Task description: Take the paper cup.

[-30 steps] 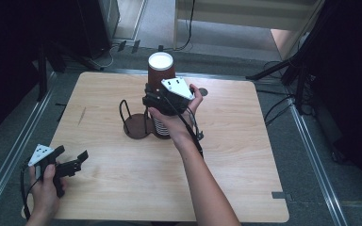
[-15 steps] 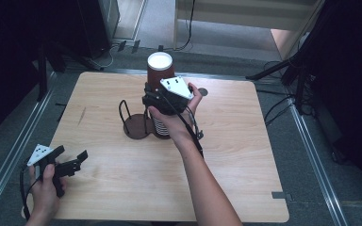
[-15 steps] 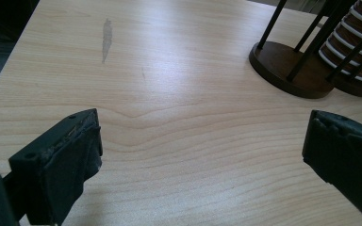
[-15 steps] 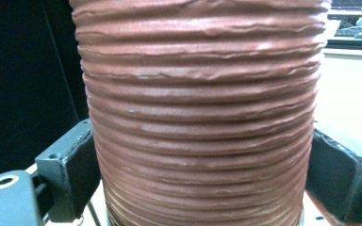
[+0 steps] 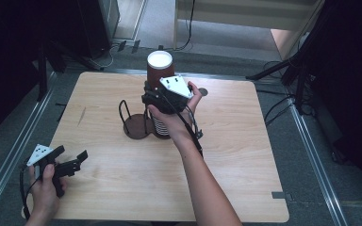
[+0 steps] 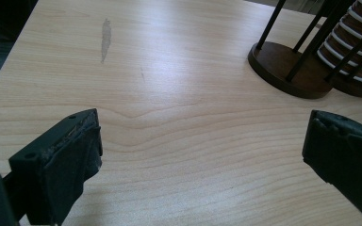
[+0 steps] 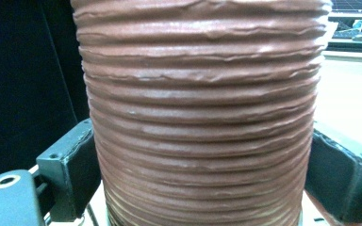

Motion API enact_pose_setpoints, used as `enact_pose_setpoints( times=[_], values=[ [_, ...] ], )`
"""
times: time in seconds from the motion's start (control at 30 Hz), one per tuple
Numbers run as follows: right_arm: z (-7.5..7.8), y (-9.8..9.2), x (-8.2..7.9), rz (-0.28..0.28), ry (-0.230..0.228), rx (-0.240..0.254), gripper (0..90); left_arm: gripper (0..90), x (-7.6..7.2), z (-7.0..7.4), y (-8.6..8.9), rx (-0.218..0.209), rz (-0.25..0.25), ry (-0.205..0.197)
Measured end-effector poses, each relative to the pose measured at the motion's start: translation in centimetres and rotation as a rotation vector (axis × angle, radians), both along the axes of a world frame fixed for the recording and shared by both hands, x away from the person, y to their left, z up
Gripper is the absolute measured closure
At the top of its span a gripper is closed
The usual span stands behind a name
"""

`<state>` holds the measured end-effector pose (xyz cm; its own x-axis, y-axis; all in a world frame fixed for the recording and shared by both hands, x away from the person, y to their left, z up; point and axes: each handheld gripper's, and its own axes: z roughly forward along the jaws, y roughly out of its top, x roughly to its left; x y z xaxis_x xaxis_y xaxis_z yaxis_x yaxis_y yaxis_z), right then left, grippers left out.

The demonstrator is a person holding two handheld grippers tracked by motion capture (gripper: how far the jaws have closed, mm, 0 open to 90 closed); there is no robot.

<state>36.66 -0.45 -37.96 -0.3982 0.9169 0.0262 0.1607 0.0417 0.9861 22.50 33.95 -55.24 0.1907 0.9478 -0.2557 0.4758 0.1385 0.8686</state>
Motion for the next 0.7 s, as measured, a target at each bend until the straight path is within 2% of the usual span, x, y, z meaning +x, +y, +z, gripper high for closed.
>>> enact_pose_setpoints(
  times=[0.7],
  values=[
    [1.5,-0.1,0.1,-0.002,-0.018,0.021,12.7,0.0,0.0,0.0,0.0,-0.003,-0.001,-0.001]
  ],
)
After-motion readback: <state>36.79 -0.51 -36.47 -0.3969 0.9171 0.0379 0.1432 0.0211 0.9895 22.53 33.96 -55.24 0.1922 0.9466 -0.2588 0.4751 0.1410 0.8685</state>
